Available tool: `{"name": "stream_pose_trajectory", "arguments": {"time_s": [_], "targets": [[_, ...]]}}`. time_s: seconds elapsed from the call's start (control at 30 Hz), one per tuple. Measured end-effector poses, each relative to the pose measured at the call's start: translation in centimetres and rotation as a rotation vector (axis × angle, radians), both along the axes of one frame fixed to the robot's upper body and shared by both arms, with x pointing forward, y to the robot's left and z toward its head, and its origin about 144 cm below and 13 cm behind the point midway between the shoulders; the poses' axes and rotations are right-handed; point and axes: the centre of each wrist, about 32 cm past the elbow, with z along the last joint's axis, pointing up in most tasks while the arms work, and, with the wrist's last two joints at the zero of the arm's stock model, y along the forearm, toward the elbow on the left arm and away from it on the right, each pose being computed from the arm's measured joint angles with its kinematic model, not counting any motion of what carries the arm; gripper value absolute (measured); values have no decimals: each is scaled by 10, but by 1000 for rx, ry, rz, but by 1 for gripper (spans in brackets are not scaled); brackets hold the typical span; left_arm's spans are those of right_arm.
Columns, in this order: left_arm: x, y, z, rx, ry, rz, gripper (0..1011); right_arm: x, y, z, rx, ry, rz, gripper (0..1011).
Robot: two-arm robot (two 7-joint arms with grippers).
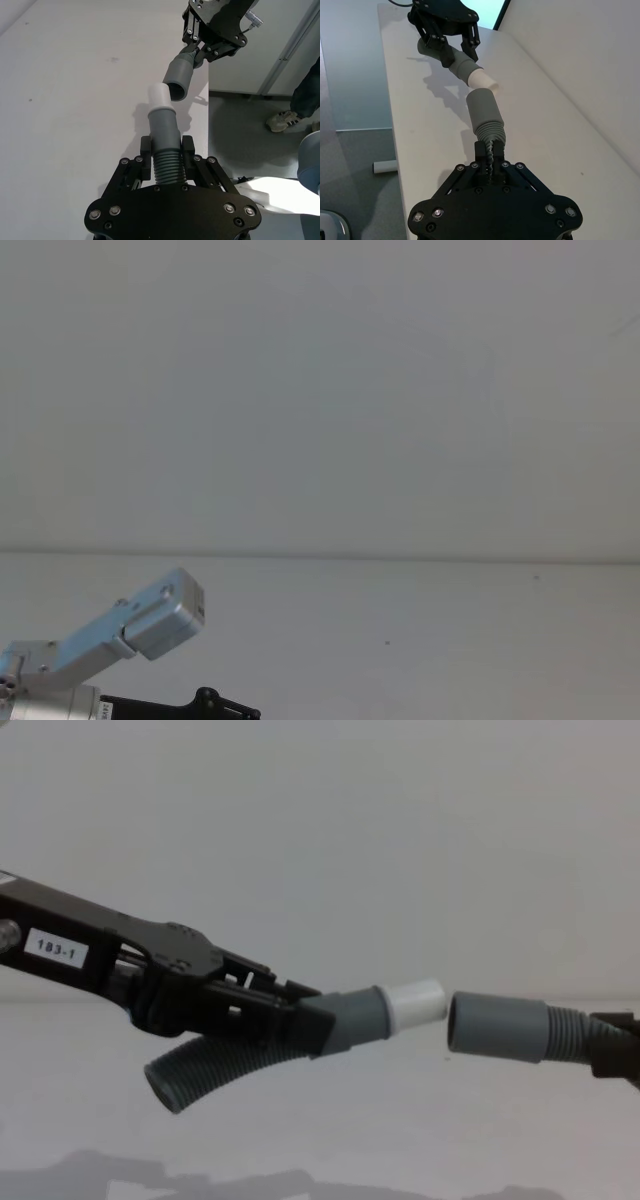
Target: Use both hands to pick up one end of the pipe from the table, align the ends, and insert them.
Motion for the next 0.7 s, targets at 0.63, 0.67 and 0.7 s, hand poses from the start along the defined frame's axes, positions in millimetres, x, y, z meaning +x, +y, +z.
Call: {"name": "stream_pose_trajectory", "arguments": {"time_s": [0.63, 0.67, 0.7], "targets": [[-4, 2, 2, -4, 8, 11, 327, 3, 0, 1, 3, 10, -4, 61], [-4, 2, 2, -4, 9, 11, 327, 3, 0, 1, 3, 11, -4, 60], [-4, 1, 2, -4, 9, 11, 327, 3, 0, 1, 4, 11, -5, 61]]}}
